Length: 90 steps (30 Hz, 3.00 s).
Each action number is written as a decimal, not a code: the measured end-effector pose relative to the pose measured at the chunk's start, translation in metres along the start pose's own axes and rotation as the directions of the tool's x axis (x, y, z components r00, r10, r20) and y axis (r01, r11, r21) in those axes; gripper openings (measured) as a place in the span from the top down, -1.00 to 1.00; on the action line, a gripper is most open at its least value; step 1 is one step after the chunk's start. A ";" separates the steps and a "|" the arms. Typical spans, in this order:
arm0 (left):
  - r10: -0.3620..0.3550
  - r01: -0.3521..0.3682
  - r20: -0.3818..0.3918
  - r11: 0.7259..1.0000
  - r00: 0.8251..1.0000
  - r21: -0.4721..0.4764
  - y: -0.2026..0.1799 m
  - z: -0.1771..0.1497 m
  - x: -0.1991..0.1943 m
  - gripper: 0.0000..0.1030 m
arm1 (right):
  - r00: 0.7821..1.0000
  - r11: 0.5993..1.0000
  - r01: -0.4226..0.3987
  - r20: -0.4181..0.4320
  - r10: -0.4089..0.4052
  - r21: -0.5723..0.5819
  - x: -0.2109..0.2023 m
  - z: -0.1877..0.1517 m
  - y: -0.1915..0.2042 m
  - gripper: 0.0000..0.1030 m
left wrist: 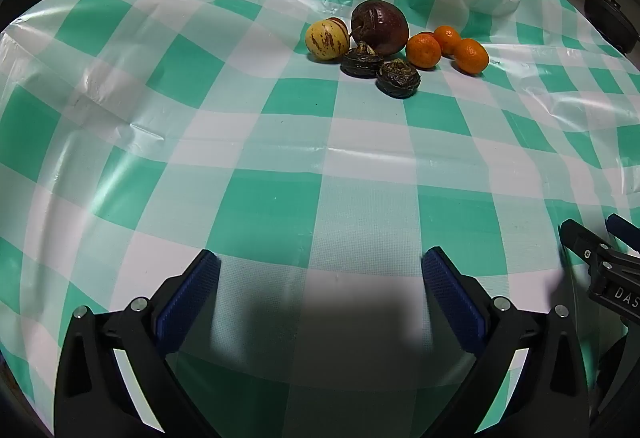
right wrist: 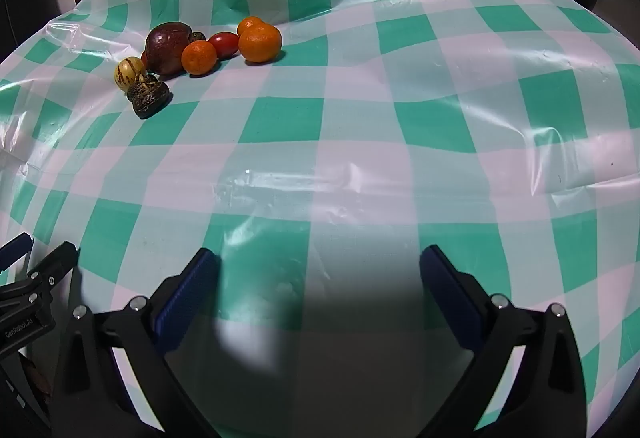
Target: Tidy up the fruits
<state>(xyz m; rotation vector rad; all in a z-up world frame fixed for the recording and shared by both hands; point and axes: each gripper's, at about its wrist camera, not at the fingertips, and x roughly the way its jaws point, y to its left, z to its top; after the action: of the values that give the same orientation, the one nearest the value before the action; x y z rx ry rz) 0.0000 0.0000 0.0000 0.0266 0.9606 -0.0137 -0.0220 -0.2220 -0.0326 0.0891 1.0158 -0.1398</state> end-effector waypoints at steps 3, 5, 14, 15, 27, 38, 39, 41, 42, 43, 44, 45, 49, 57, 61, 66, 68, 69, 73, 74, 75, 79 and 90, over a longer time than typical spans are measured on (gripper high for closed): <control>0.000 0.000 0.000 1.000 1.000 0.000 0.000 0.000 0.000 -0.92 | 1.000 1.000 0.000 0.000 0.000 0.000 0.000 0.000 0.000 -0.97; 0.000 0.000 0.000 1.000 1.000 0.000 0.000 0.000 0.000 -0.92 | 1.000 1.000 0.000 0.000 0.000 0.000 0.000 0.000 0.000 -0.97; 0.000 0.000 0.000 1.000 1.000 0.000 0.000 0.000 0.000 -0.92 | 1.000 1.000 0.000 0.000 0.000 0.000 0.000 0.000 0.000 -0.97; 0.000 0.000 0.000 1.000 1.000 0.000 0.000 0.000 0.000 -0.92 | 1.000 1.000 0.000 0.000 0.000 0.000 0.000 0.000 0.000 -0.97; -0.007 0.008 -0.008 1.000 1.000 0.010 0.000 0.000 0.000 -0.92 | 1.000 1.000 -0.014 -0.010 0.014 -0.014 0.004 -0.006 -0.002 -0.97; -0.136 0.137 0.044 0.990 0.990 -0.013 -0.001 0.049 0.016 -0.92 | 0.985 0.984 -0.168 0.022 0.169 -0.067 0.042 0.076 -0.016 -0.97; -0.131 0.132 0.048 0.991 0.990 -0.019 -0.001 0.052 0.018 -0.92 | 0.983 0.982 -0.177 0.029 0.180 -0.071 0.049 0.088 -0.014 -0.93; -0.121 0.122 0.051 0.992 0.991 -0.033 -0.001 0.056 0.018 -0.92 | 0.977 0.975 -0.202 0.045 0.206 -0.089 0.060 0.104 -0.007 -0.79; -0.114 0.117 0.067 0.992 0.991 -0.039 -0.001 0.058 0.016 -0.92 | 0.979 0.975 -0.193 0.048 0.200 -0.109 0.068 0.115 -0.001 -0.69; -0.098 0.102 0.081 0.994 0.992 -0.044 -0.002 0.059 0.015 -0.92 | 0.980 0.974 -0.186 0.046 0.194 -0.129 0.074 0.122 0.005 -0.66; -0.085 0.089 0.085 0.995 0.993 -0.046 -0.001 0.061 0.014 -0.92 | 0.981 0.972 -0.179 0.041 0.187 -0.150 0.080 0.127 0.009 -0.63; -0.083 0.087 0.086 0.995 0.993 -0.049 -0.001 0.063 0.015 -0.92 | 0.985 0.971 -0.161 0.037 0.170 -0.176 0.087 0.134 0.016 -0.53; -0.119 0.125 0.088 0.990 0.989 -0.064 0.000 0.070 0.019 -0.90 | 0.990 0.958 -0.140 -0.001 0.144 -0.249 0.112 0.157 0.034 -0.25; -0.164 0.168 0.049 0.980 0.985 -0.103 -0.011 0.086 0.039 -0.89 | 0.980 0.932 -0.196 -0.031 0.196 -0.304 0.137 0.183 0.048 -0.04; -0.167 0.171 0.040 0.975 0.985 -0.138 -0.015 0.093 0.047 -0.87 | 0.973 0.926 -0.226 -0.026 0.229 -0.303 0.140 0.187 0.047 0.10; -0.157 0.157 0.015 0.975 0.988 -0.158 -0.029 0.107 0.063 -0.61 | 0.965 0.937 -0.240 0.042 0.259 -0.253 0.122 0.178 0.031 0.11; -0.129 0.129 0.011 0.980 0.992 -0.153 -0.038 0.114 0.068 -0.48 | 0.961 0.943 -0.252 0.057 0.270 -0.215 0.119 0.178 0.023 0.11; -0.116 0.116 0.012 0.981 0.993 -0.156 -0.041 0.117 0.071 -0.48 | 0.955 0.943 -0.274 0.062 0.290 -0.187 0.115 0.175 0.018 0.10; -0.080 0.081 0.012 0.986 0.997 -0.148 -0.051 0.129 0.082 -0.34 | 0.944 0.942 -0.317 0.059 0.325 -0.115 0.107 0.164 0.001 0.10; -0.068 0.069 0.011 0.988 0.998 -0.138 -0.054 0.131 0.082 -0.26 | 0.943 0.942 -0.318 0.063 0.326 -0.111 0.103 0.160 -0.001 0.10; -0.044 0.045 0.009 0.991 0.999 -0.123 -0.058 0.132 0.084 -0.21 | 0.943 0.942 -0.318 0.069 0.326 -0.106 0.098 0.153 -0.009 0.10; 0.008 -0.006 0.020 0.997 1.000 -0.078 -0.067 0.128 0.082 0.25 | 0.939 0.940 -0.329 0.079 0.336 -0.092 0.083 0.136 -0.020 0.10; -0.001 0.017 0.145 0.994 0.989 -0.104 -0.043 0.062 0.008 0.26 | 0.927 0.927 -0.355 0.083 0.365 -0.119 0.031 0.074 -0.019 0.10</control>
<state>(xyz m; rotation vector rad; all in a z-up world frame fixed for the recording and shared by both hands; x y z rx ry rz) 0.0546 -0.0445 0.0285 -0.0747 0.8153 0.0261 0.0530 -0.2532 -0.0199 0.1728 0.8850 0.2424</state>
